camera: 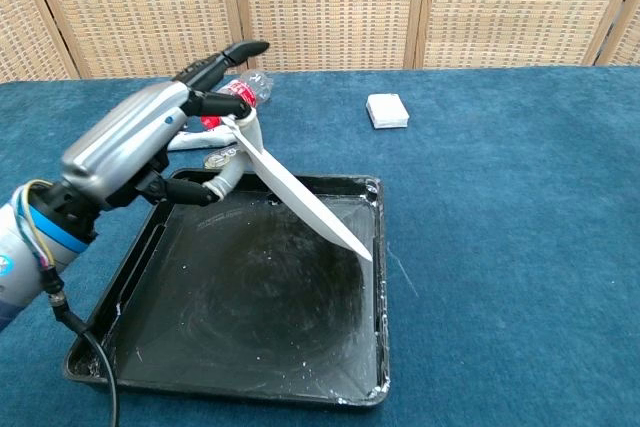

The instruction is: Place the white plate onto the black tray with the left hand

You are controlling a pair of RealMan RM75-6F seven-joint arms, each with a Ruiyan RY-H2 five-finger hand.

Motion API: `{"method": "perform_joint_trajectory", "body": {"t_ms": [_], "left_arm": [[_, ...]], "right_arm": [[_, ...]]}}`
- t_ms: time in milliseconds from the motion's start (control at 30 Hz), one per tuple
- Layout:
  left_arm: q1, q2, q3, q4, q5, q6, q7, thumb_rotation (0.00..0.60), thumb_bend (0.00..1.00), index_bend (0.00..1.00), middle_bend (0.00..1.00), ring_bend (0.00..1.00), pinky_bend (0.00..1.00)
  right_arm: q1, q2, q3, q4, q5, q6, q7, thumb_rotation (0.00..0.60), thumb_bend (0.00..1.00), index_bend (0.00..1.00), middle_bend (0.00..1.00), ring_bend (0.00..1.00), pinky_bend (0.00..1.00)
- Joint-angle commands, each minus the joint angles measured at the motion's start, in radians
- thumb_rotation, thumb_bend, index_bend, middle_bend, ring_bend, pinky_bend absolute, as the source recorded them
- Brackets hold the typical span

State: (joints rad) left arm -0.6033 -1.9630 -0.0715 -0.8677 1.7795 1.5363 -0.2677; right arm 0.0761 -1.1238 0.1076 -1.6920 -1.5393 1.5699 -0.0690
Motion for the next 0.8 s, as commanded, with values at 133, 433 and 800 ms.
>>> {"method": "perform_joint_trajectory", "body": {"t_ms": [133,433,800], "left_arm": [[-0.006,0.002,0.020,0.013,-0.016,-0.035,-0.014,0.600,0.21,0.57,0.00,0.00,0.00],[-0.003,0.245,0.085,-0.294,-0.104,-0.291,0.182,0.600,0.00,0.00,0.00,0.00,0.00],[-0.001,0.606,0.100,-0.768,-0.290,-0.502,0.410,0.600,0.00,0.00,0.00,0.00,0.00]], "right_arm": [[0.000,0.000,-0.001,0.001,0.000,-0.001,0.000,0.600,0.00,0.00,0.00,0.00,0.00],[-0.002,-0.002,-0.003,-0.001,-0.004,0.002,-0.003,0.600,0.00,0.00,0.00,0.00,0.00],[-0.003,-0.007,-0.008,-0.002,-0.011,0.003,-0.015,0.600,0.00,0.00,0.00,0.00,0.00]]}}
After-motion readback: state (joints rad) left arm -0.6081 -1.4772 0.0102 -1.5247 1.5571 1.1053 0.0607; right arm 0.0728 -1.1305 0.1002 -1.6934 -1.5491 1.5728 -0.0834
